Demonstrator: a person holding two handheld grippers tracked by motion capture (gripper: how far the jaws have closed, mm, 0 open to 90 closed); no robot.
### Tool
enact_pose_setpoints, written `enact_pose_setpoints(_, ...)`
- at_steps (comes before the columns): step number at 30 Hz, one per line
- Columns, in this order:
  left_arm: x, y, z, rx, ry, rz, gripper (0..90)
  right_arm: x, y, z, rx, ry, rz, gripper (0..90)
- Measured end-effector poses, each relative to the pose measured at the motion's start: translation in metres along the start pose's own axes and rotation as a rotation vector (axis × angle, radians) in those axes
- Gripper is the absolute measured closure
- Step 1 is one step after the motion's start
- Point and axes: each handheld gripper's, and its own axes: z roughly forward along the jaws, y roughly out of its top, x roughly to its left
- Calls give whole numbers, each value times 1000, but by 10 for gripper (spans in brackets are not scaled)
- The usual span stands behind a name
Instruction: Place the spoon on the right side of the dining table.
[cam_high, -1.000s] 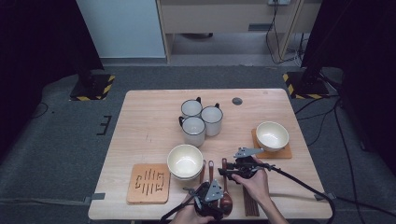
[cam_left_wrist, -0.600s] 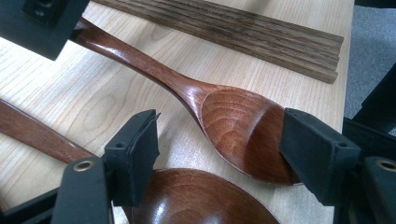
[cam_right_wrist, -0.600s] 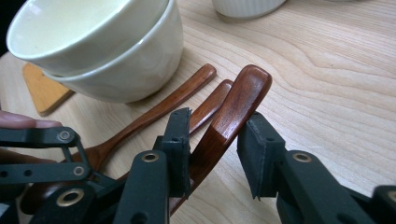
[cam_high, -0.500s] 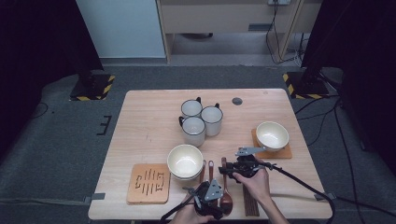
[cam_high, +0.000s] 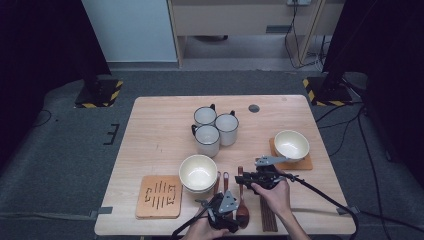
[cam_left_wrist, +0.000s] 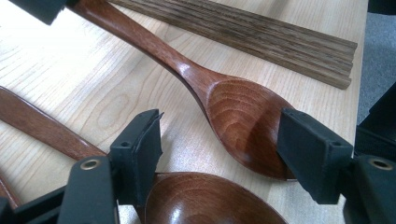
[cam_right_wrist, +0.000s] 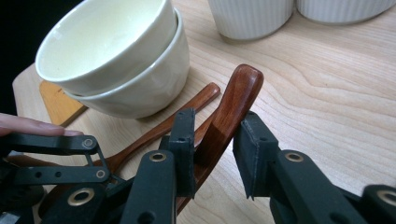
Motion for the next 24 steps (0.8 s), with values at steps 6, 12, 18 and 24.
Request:
enact_pose_setpoints(6,2,1,1,-3,4,-7,309,2,2,-5,-29,6,-5,714)
enact_pose_setpoints(12,4,2,2,-9,7,-11,310,2,3,-9,-49,14,-3,727)
enact_pose_setpoints(18,6,3,3,-17,8,-10,322,1,4,-14,-79,20,10,741)
enact_pose_setpoints(24,7,3,3,-24,11,-10,333,1,5,-17,-100,26,19,754)
